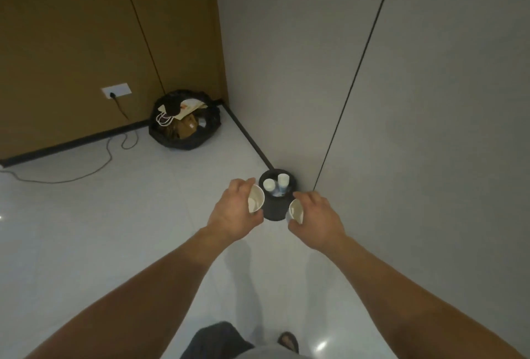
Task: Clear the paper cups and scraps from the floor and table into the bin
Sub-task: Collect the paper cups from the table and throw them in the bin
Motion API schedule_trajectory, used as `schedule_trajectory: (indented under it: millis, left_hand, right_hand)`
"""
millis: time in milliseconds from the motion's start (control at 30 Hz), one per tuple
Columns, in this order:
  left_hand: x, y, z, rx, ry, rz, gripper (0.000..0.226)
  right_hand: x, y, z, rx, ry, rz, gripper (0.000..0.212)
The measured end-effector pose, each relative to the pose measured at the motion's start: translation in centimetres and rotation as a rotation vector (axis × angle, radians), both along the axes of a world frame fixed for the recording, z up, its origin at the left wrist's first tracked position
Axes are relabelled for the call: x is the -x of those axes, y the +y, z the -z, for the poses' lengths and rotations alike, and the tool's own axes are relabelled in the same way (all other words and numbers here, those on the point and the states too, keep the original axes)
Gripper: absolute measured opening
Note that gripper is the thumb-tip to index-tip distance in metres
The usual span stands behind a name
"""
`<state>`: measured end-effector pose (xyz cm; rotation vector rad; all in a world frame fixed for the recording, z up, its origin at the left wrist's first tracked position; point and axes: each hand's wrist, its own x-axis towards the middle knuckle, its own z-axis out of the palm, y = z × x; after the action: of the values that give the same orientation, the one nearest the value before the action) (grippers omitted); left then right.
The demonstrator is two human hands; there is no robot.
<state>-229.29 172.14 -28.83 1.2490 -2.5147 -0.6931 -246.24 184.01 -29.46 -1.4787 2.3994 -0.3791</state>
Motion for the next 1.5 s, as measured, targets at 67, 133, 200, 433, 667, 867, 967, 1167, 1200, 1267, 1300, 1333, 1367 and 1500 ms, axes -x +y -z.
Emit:
schedule_trajectory:
  millis: [67,133,200,433,667,867,967,1167,1200,1267,1300,1333,1367,1500]
  left_hand:
    - [2.0,-2.1,0.7,-0.027,-0.004,0.007,0.079]
    - [4.1,-5.1,1.5,-0.048,-0.009,0.006,0.078]
    - [6.3,-8.7,2.6,-0.068,-0.007,0.006,0.078]
    - [14.9,-22.7,9.1,-0.214,0.001,0.031,0.079]
    - [19.6,-32.9,18.5,-0.383,-0.066,-0.041,0.077]
    - [25.4,-37.0,30.8,-0.394,-0.031,-0.010,0.074]
    - [28.3,-38.6,38.0,-0.424,0.011,-0.067,0.074]
    - [32.2,-39.1,50.7,-0.491,0.005,-0.110,0.080]
    - [32.7,-38.9,52.3,-0.499,-0.005,-0.120,0.080]
    - [33.3,-38.3,54.8,-0.506,-0.019,-0.141,0.082]
    - [33.5,-38.1,55.7,-0.501,-0.025,-0.143,0.082]
    - [33.7,-37.9,56.4,-0.485,-0.036,-0.133,0.082]
    - [33.8,-37.7,56.9,-0.447,-0.052,-0.115,0.080]
    - [34.1,-37.1,58.5,-0.247,-0.165,-0.017,0.080]
  right_hand:
    - [2.3,-2.4,0.2,-0.029,-0.006,-0.005,0.070]
    - [4.5,-5.5,0.5,-0.048,-0.010,-0.017,0.070]
    - [6.7,-8.9,1.1,-0.055,-0.012,-0.034,0.069]
    - [14.8,-22.4,5.2,-0.098,-0.023,0.014,0.066]
    - [21.1,-33.0,13.7,-0.246,-0.085,0.050,0.066]
    - [25.6,-41.1,27.5,-0.271,-0.127,0.031,0.062]
    - [28.5,-44.4,35.5,-0.262,-0.141,0.036,0.064]
    - [32.5,-46.3,49.4,-0.308,-0.148,-0.015,0.067]
    - [32.7,-46.3,51.2,-0.309,-0.138,-0.037,0.068]
    - [32.9,-46.1,54.0,-0.306,-0.121,-0.080,0.071]
    - [32.9,-45.9,55.1,-0.298,-0.125,-0.102,0.072]
    - [33.0,-45.8,56.1,-0.282,-0.139,-0.119,0.074]
    - [33.0,-45.5,56.8,-0.254,-0.154,-0.126,0.076]
    - [33.0,-44.6,59.2,-0.141,-0.075,-0.159,0.078]
